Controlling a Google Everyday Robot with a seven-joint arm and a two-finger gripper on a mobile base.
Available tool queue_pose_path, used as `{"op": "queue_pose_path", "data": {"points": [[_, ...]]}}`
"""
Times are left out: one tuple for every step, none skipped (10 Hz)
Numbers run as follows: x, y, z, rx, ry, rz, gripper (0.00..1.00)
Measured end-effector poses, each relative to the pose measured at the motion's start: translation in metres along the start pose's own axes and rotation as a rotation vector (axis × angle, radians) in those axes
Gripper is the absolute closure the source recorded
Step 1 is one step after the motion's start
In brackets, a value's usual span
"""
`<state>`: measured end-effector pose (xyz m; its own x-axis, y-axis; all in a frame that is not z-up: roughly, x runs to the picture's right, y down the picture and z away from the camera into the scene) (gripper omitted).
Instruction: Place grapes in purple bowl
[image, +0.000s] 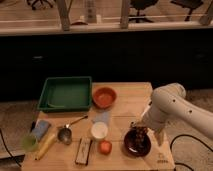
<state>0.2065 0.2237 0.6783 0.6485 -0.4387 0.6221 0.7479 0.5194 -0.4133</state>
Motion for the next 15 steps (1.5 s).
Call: {"op": "queue_pose_path", "data": {"points": [[0.0005,0.0003,0.0003,0.004,-0.005,-0.007,0.2],[0.0006,0.0001,-0.0002,0.005,-0.007,-0.009,0.2],[0.0011,0.0,-0.0003,0.008,-0.01,-0.013,0.2],[0.0014,0.0,-0.0003,0.01,-0.012,-0.016,0.2],[0.0018,-0.0001,-0.0005,0.012,-0.014,-0.019,0.2],[0.0018,0.0001,-0.0006,0.013,-0.015,-0.019,0.2],[0.0018,0.0,-0.0005,0.013,-0.015,-0.02,0.2],[0.0018,0.0001,-0.0005,0.013,-0.015,-0.02,0.2],[0.0018,0.0001,-0.0006,0.013,-0.015,-0.019,0.2],[0.0018,0.0,-0.0006,0.013,-0.015,-0.02,0.2],[0.0018,0.0001,-0.0005,0.013,-0.015,-0.02,0.2],[0.0018,0.0,-0.0005,0.013,-0.015,-0.02,0.2],[0.0018,0.0,-0.0005,0.013,-0.015,-0.02,0.2],[0.0018,0.0001,-0.0005,0.013,-0.015,-0.019,0.2],[0.0018,0.0001,-0.0005,0.013,-0.015,-0.019,0.2]]}}
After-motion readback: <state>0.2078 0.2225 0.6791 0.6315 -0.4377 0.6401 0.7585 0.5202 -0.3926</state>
